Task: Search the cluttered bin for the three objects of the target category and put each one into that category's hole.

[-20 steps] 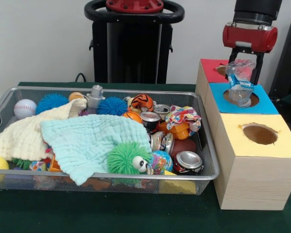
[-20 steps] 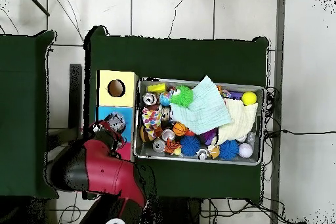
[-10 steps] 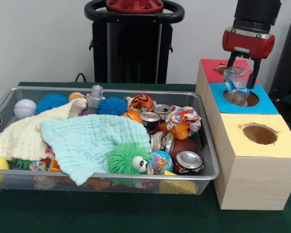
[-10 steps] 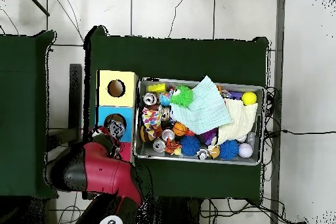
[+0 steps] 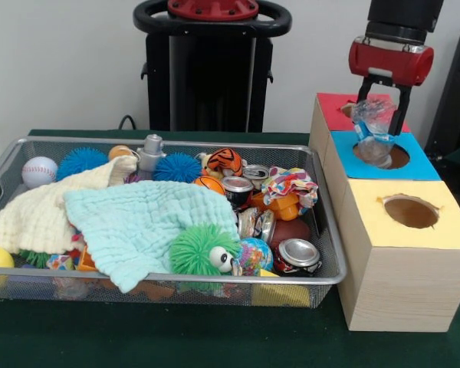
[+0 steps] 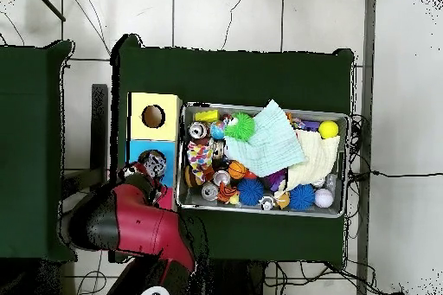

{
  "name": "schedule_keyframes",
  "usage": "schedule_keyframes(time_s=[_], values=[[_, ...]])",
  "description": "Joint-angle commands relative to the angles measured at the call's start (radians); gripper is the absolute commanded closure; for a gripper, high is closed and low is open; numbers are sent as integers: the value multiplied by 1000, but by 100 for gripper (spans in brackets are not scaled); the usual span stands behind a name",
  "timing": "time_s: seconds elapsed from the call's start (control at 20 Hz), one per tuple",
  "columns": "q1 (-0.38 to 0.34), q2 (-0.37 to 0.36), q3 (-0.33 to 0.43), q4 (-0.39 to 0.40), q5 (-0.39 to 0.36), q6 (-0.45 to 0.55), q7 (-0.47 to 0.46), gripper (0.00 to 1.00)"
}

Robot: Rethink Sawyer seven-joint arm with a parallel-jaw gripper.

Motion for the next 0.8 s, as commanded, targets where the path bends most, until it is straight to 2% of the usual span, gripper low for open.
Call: schedule_keyframes(time_s=[0.05,0.3,0.5,0.65,0.8], values=[[-32,-30,84,7,-43,100,60,0],[-55,-51,116,17,-42,97,50,0],[-61,-64,114,10,-47,101,46,0],[-22,-48,67,-13,-61,94,55,0],[44,-9,-15,-55,-83,102,54,0]])
